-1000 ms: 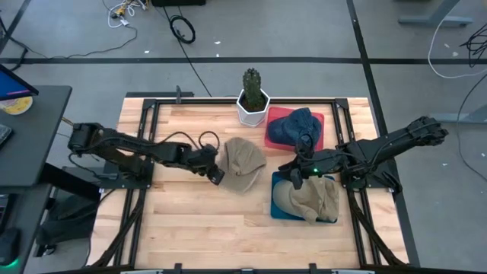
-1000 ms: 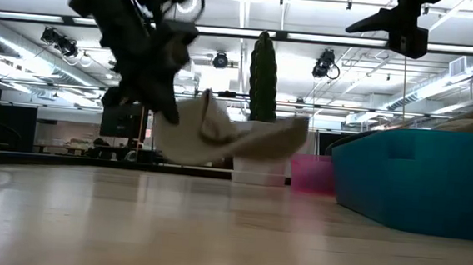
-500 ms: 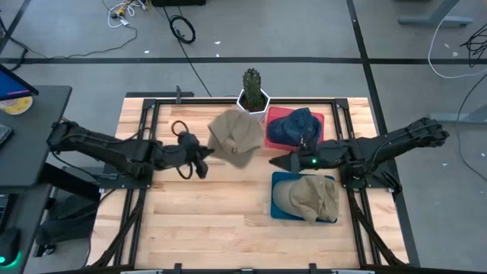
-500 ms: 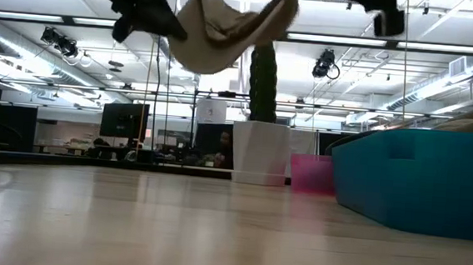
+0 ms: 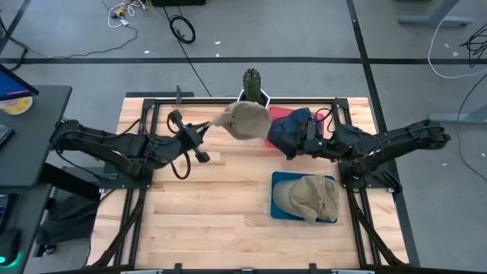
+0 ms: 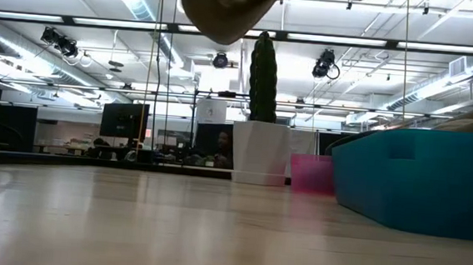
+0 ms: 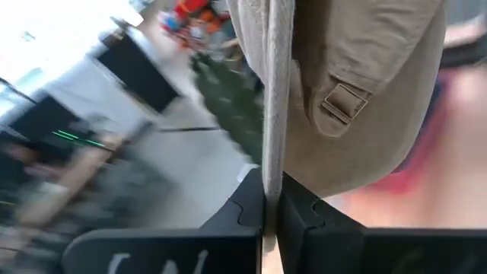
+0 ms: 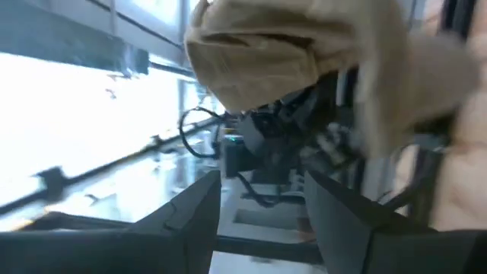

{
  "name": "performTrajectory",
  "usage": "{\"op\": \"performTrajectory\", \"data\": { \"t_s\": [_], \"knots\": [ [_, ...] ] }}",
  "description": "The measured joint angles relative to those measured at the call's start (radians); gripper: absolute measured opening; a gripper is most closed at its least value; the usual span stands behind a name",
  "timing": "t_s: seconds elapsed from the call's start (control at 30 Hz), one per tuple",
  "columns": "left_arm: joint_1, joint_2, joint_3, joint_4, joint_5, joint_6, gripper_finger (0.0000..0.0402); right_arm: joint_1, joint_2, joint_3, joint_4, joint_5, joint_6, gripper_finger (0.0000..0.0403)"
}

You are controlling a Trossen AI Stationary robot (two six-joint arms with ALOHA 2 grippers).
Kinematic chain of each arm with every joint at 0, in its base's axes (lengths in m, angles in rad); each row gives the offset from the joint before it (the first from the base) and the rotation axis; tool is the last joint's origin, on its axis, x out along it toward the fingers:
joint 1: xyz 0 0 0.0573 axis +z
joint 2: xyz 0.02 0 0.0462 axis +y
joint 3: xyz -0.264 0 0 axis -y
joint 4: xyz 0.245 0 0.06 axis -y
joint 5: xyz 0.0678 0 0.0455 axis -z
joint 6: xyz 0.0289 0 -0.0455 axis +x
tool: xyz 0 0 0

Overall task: Pick & Place hat
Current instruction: Put the brown cap into the blue bin

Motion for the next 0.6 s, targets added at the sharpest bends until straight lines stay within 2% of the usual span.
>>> {"op": "performTrajectory", "data": {
  "t_s": [0.1, 0.23, 0.4, 0.6],
  "knots": [
    [-0.011, 0.033, 0.035, -0.001, -0.104, 0.189, 0.0012, 0.007, 0.000, 0.000, 0.010, 0.000, 0.086, 0.0192],
    [-0.014, 0.064, 0.048, 0.001, -0.143, 0.351, 0.0012, 0.012, 0.000, 0.000, 0.018, 0.000, 0.144, 0.0192],
    [-0.014, 0.101, 0.048, 0.002, -0.145, 0.380, 0.0012, 0.012, 0.008, 0.000, 0.006, 0.047, 0.173, 0.0207],
    [-0.025, 0.123, 0.047, 0.011, -0.145, 0.379, 0.0012, 0.012, 0.037, 0.000, -0.027, 0.081, 0.252, 0.0261]
  ]
}}
